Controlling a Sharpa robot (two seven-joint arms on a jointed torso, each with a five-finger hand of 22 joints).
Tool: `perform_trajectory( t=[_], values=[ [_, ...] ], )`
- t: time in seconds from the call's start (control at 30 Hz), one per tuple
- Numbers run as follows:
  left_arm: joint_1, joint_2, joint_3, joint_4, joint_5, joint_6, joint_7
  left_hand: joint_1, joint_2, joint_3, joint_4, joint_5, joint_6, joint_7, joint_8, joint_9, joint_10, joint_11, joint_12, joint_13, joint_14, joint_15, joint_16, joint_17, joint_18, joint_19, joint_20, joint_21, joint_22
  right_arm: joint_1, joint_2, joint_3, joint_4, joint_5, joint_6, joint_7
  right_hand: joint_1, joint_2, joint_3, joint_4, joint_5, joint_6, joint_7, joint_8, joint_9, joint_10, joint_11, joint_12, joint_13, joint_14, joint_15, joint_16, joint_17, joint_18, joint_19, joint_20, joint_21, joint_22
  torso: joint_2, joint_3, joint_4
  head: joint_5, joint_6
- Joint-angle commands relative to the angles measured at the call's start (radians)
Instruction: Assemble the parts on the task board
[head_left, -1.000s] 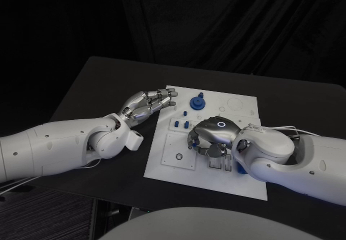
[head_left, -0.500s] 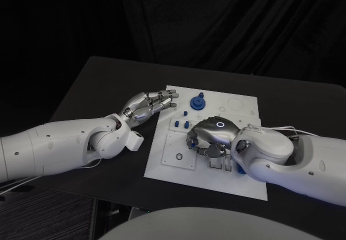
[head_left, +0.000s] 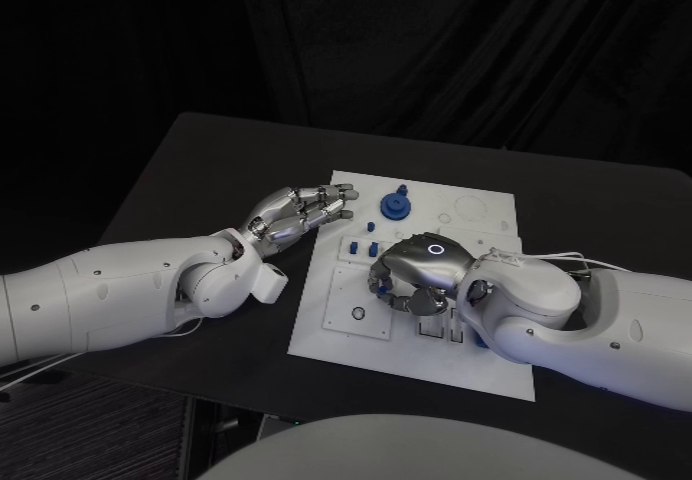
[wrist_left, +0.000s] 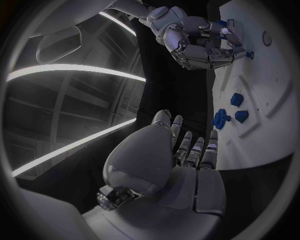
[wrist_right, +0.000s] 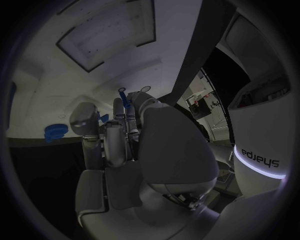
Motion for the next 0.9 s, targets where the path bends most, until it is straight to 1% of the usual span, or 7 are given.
perform_trajectory(
  t=[0.03, 0.23, 0.37, 0.73, 0.8, 0.87, 0.9],
  values=[
    [-0.002, 0.002, 0.001, 0.002, -0.002, 0.017, 0.0, 0.012, -0.001, 0.009, -0.001, -0.008, 0.0, 0.011, 0.001, -0.002, -0.002, 0.003, -0.005, 0.0, 0.001, 0.008, 0.007, 0.0, 0.013, 0.002, 0.007, 0.001, 0.001, -0.004, 0.003, 0.0, -0.002, -0.009, -0.012, -0.001, -0.005, -0.002, 0.003, -0.006, -0.004, 0.001, 0.008, -0.006, 0.001, 0.009, 0.0, -0.007, -0.001, 0.01, 0.004, 0.006, 0.07, -0.009, 0.002, -0.001, 0.005, 0.121, -0.001, -0.0007, 0.0006, 0.001, 0.0],
    [-0.002, 0.005, 0.001, 0.002, -0.002, 0.019, 0.001, 0.017, 0.0, 0.014, -0.004, -0.009, 0.002, 0.014, 0.002, -0.002, -0.002, 0.004, -0.005, 0.0, 0.002, 0.009, 0.009, 0.0, 0.013, 0.004, 0.007, 0.001, 0.004, -0.011, 0.005, 0.0, -0.005, -0.009, -0.002, -0.001, -0.007, -0.001, 0.003, -0.005, -0.003, 0.001, 0.008, -0.008, 0.001, 0.012, 0.0, -0.007, -0.002, 0.011, 0.004, 0.007, 0.071, -0.009, 0.003, -0.001, 0.006, 0.121, 0.0, 0.0, 0.0, 0.003, 0.0],
    [-0.002, 0.008, 0.001, 0.0, -0.002, 0.021, 0.001, 0.018, 0.0, 0.015, -0.005, -0.01, 0.002, 0.014, 0.002, -0.002, -0.002, 0.004, -0.005, 0.0, 0.003, 0.01, 0.009, 0.001, 0.012, 0.004, 0.008, 0.002, 0.004, -0.015, 0.004, 0.0, -0.004, -0.009, 0.0, 0.0, -0.008, -0.001, 0.002, -0.004, -0.004, 0.001, 0.008, -0.009, 0.001, 0.013, 0.0, -0.008, -0.002, 0.011, 0.004, 0.007, 0.071, -0.009, 0.003, -0.001, 0.006, 0.121, 0.0, -0.0003, -0.0003, 0.005, 0.0],
    [-0.003, 0.012, 0.001, -0.005, -0.002, 0.025, -0.001, 0.019, 0.0, 0.018, -0.006, -0.013, 0.0, 0.013, 0.001, -0.002, -0.002, 0.006, -0.005, 0.0, 0.004, 0.012, 0.012, 0.001, 0.012, 0.008, 0.009, 0.003, 0.01, -0.018, -0.003, 0.0, -0.003, -0.009, 0.007, -0.004, -0.008, -0.001, 0.002, -0.004, -0.004, 0.001, 0.008, -0.01, 0.001, 0.013, 0.0, -0.008, -0.003, 0.011, 0.004, 0.007, 0.071, -0.01, 0.003, -0.001, 0.008, 0.122, -0.001, 0.0, 0.0, 0.006, 0.0],
    [-0.004, 0.011, 0.001, -0.005, -0.002, 0.026, -0.002, 0.019, 0.0, 0.018, -0.006, -0.013, 0.0, 0.013, 0.001, -0.002, -0.002, 0.006, -0.005, 0.0, 0.004, 0.012, 0.012, 0.001, 0.012, 0.008, 0.009, 0.003, 0.01, -0.018, -0.004, 0.0, -0.005, -0.009, 0.009, -0.007, -0.01, -0.002, 0.002, -0.003, -0.004, -0.001, 0.008, -0.012, 0.001, 0.013, 0.001, -0.01, -0.004, 0.01, 0.004, 0.005, 0.069, -0.009, 0.003, -0.001, 0.007, 0.121, -0.001, 0.0003, -0.001, 0.006, 0.0],
    [-0.004, 0.012, 0.001, -0.006, -0.002, 0.026, -0.002, 0.019, 0.0, 0.018, -0.006, -0.013, 0.0, 0.013, 0.001, -0.002, -0.002, 0.006, -0.005, 0.0, 0.004, 0.012, 0.012, 0.001, 0.012, 0.008, 0.009, 0.003, 0.01, -0.018, -0.004, 0.0, -0.006, -0.009, 0.011, -0.008, -0.012, -0.004, 0.002, -0.002, -0.005, -0.005, 0.01, -0.018, 0.0, 0.011, 0.002, -0.013, -0.005, 0.008, 0.005, 0.002, 0.065, -0.008, -0.001, 0.0, -0.002, 0.119, -0.001, 0.0, -0.0005, 0.005, 0.0],
    [-0.004, 0.012, 0.001, -0.006, -0.002, 0.026, -0.002, 0.019, 0.0, 0.018, -0.006, -0.013, 0.0, 0.013, 0.001, -0.002, -0.002, 0.006, -0.005, 0.0, 0.004, 0.012, 0.012, 0.001, 0.012, 0.008, 0.009, 0.003, 0.01, -0.018, -0.004, 0.0, -0.007, -0.009, 0.012, -0.009, -0.013, -0.005, 0.002, -0.002, -0.008, -0.013, 0.012, -0.025, -0.003, 0.008, 0.004, -0.016, -0.006, 0.006, 0.006, -0.001, 0.062, -0.007, -0.004, 0.0, -0.009, 0.117, -0.001, 0.0001, -0.0004, 0.005, 0.0]
  ],
)
